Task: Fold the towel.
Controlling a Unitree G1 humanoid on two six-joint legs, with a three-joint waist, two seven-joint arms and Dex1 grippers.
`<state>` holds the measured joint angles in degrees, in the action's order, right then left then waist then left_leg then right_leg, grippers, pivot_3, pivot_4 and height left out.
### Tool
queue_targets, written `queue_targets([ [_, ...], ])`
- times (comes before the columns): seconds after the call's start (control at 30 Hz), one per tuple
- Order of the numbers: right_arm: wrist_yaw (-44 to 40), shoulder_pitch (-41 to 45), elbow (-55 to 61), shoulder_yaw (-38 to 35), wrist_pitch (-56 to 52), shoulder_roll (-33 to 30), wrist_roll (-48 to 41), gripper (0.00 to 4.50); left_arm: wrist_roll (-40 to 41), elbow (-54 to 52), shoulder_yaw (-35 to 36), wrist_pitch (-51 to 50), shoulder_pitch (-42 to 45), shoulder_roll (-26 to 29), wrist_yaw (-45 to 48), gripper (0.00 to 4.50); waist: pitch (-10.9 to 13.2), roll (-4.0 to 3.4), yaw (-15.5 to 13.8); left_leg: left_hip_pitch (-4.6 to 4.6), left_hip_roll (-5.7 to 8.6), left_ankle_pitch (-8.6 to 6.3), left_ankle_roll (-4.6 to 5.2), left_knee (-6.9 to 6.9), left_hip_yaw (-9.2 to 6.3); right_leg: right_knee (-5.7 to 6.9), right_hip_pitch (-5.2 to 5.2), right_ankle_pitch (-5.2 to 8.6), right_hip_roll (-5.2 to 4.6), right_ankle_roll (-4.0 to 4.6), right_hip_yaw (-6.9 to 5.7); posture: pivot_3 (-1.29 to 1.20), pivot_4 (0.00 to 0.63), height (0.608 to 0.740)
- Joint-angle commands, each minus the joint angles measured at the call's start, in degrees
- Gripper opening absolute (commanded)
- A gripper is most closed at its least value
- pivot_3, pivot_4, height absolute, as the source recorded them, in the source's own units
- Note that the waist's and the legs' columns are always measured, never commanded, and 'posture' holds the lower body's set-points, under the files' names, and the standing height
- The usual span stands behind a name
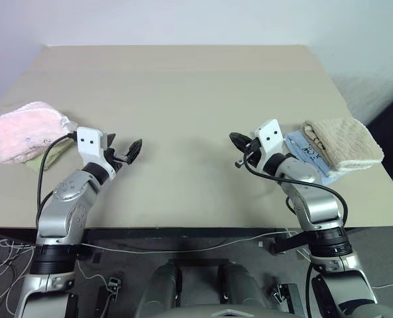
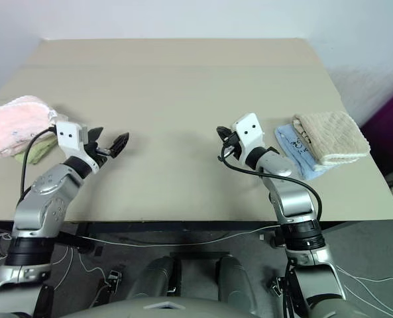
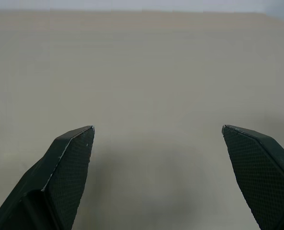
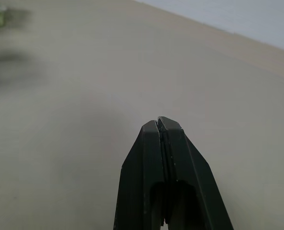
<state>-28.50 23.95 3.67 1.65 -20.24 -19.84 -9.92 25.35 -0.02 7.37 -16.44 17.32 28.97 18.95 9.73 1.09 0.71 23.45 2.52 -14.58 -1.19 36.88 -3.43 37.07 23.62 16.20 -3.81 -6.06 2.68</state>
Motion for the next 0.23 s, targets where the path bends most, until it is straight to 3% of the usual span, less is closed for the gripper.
queue_targets([
  [0.03,1.8,-0.8,2.2,-3.6,-1.6,1.8,-3.5,0.00,-4.4,1.9,-0.6,4.0,1.2,-0.2,1.4,4.47,0.0,0.00,0.0,0.00,0.00,0.00,0.00,0.00,0.00,0.00,0.00,0.00,0.00,0.00,0.00,0.00,0.150,0.740],
  [0.23,2.3,-1.8,4.1,-5.3,-4.7,3.4,-7.0,0.00,-8.0,4.2,-1.2,6.5,1.8,-1.3,3.5,4.47,0.0,0.00,0.0,0.00,0.00,0.00,0.01,0.00,-0.01,0.02,0.01,0.00,-0.04,-0.01,0.00,0.00,0.150,0.740],
])
